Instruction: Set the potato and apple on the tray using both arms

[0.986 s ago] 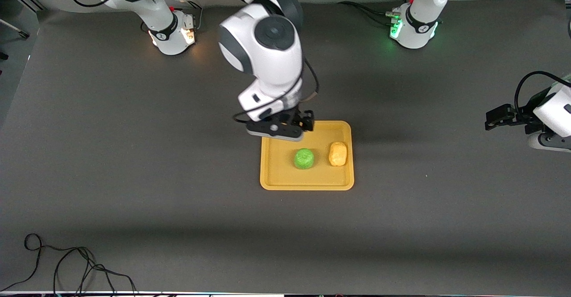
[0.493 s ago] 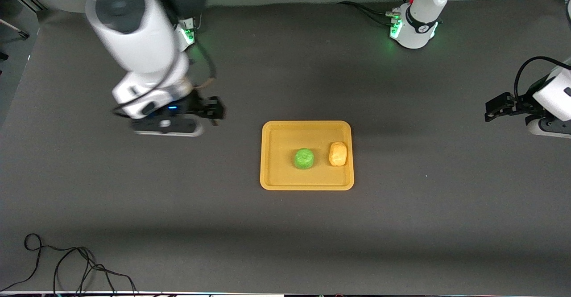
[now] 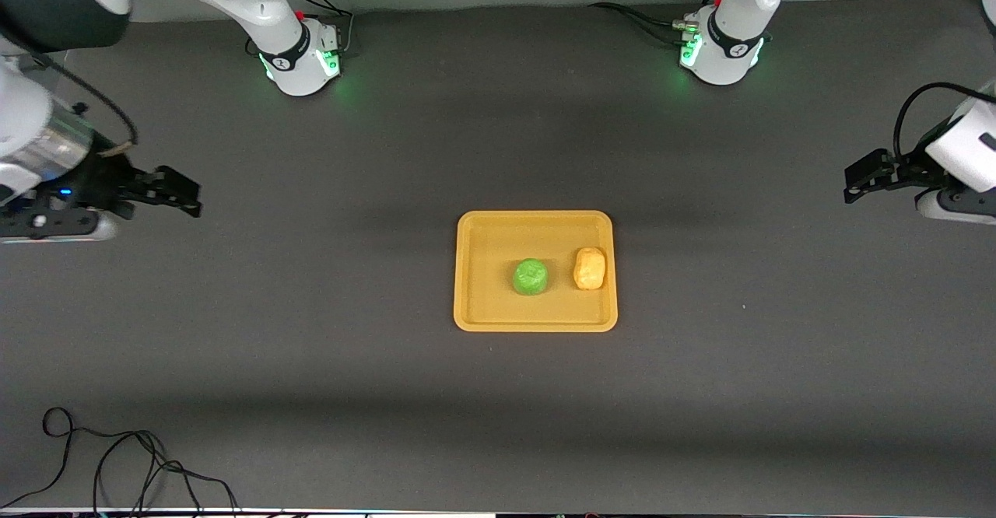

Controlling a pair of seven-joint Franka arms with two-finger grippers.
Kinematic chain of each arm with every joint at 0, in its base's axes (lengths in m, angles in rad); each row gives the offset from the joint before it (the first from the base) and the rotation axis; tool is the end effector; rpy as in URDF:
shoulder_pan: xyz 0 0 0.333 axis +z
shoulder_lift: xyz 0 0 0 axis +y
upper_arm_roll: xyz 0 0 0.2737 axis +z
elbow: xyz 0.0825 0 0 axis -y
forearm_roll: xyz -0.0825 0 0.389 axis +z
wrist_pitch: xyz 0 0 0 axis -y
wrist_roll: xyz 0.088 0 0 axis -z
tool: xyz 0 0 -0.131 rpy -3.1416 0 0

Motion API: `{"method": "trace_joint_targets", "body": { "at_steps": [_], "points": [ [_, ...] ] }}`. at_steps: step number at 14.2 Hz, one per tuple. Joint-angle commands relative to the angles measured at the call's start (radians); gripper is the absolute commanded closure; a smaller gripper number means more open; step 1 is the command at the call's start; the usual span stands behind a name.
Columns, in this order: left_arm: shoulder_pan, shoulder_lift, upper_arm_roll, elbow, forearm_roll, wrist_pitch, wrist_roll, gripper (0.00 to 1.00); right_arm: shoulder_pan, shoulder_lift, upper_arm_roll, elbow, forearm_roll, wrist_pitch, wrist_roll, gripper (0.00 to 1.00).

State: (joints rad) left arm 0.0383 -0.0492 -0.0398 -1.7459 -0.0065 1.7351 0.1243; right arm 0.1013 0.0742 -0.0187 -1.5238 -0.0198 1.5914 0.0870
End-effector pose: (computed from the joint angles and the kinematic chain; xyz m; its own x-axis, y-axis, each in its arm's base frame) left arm 0.5582 -0.0019 0.5159 0.9915 -0.1244 0.0386 -0.1245 -0.9922 -0.0003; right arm 0.5790 0.0457 0.5402 1.0000 -0.0039 -0.0047 -0.0038 -0.9998 0.0217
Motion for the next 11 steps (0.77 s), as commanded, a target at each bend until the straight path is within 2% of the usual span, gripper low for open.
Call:
{"method": "trace_joint_targets", "body": {
  "at_steps": [1, 3, 5, 11],
  "points": [
    [0.003, -0.035, -0.002, -0.014, 0.005, -0.011, 0.000, 0.00, -0.049, -0.042, 0.000, -0.055, 0.015, 0.019, -0.064, 0.00],
    [-0.003, -0.035, -0.002, -0.015, 0.005, -0.014, -0.002, 0.00, -0.051, -0.047, -0.046, -0.064, 0.015, 0.019, -0.098, 0.00],
    [-0.001, -0.032, -0.002, -0.023, 0.005, -0.009, 0.000, 0.00, -0.051, -0.048, -0.063, -0.061, 0.015, 0.010, -0.104, 0.00],
    [-0.003, -0.029, -0.002, -0.044, 0.005, -0.005, -0.002, 0.00, -0.048, -0.034, -0.061, -0.042, 0.015, 0.002, -0.090, 0.00]
  ]
}}
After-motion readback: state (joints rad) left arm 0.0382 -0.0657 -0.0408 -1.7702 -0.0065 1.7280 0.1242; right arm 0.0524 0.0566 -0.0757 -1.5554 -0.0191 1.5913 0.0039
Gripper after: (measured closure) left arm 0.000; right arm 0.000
